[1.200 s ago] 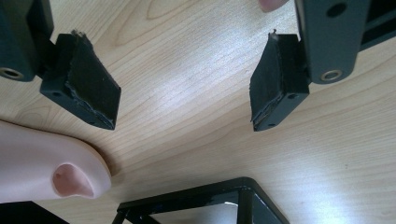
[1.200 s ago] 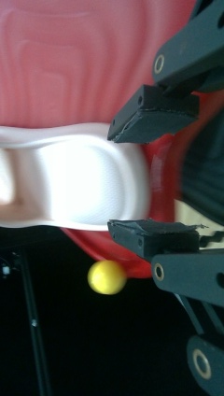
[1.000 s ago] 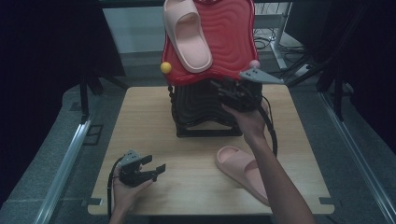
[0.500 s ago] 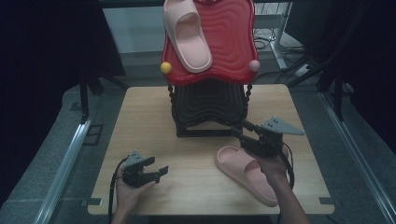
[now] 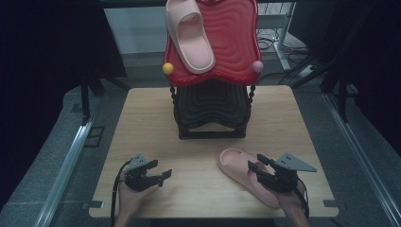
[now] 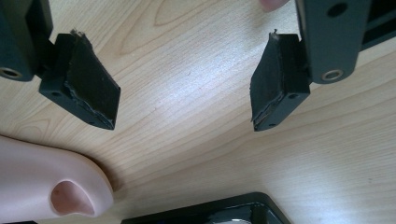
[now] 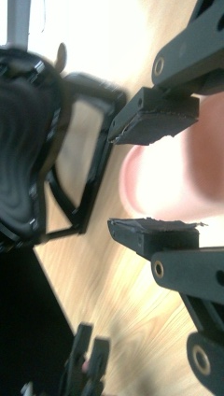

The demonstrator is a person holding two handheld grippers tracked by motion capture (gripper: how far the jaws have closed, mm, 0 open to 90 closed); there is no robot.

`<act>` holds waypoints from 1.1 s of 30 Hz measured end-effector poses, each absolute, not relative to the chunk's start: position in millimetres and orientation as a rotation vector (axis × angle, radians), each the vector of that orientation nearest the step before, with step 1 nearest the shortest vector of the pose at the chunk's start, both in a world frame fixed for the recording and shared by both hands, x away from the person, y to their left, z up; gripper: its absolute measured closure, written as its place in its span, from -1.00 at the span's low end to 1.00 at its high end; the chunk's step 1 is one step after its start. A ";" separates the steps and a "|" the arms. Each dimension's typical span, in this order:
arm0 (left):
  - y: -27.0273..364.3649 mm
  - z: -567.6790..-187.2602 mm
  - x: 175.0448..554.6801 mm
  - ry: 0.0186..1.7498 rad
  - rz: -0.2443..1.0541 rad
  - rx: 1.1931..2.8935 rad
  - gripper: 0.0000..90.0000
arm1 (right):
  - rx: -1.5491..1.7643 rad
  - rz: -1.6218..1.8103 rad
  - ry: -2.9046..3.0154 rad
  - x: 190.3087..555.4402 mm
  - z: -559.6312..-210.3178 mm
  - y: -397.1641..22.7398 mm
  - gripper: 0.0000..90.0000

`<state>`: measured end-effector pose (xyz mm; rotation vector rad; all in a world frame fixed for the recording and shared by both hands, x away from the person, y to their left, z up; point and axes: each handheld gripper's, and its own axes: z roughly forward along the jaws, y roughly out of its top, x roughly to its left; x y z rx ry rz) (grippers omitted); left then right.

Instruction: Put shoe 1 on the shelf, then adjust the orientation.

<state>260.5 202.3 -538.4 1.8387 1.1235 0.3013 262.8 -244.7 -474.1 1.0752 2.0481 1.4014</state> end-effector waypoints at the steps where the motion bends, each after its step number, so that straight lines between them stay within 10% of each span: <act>1: 201.8 -538.7 260.7 1.123 0.299 1.840 -0.46 | 1.075 1.401 2.048 262.8 -474.1 -244.7 0.27; 20: 195.2 -535.8 258.3 1.095 0.270 1.855 -0.49 | 1.263 1.233 1.946 246.8 -492.5 -334.1 0.95; 33: 194.1 -535.7 257.5 1.098 0.269 1.850 -0.49 | 1.252 0.969 2.129 240.4 -533.8 -326.1 1.00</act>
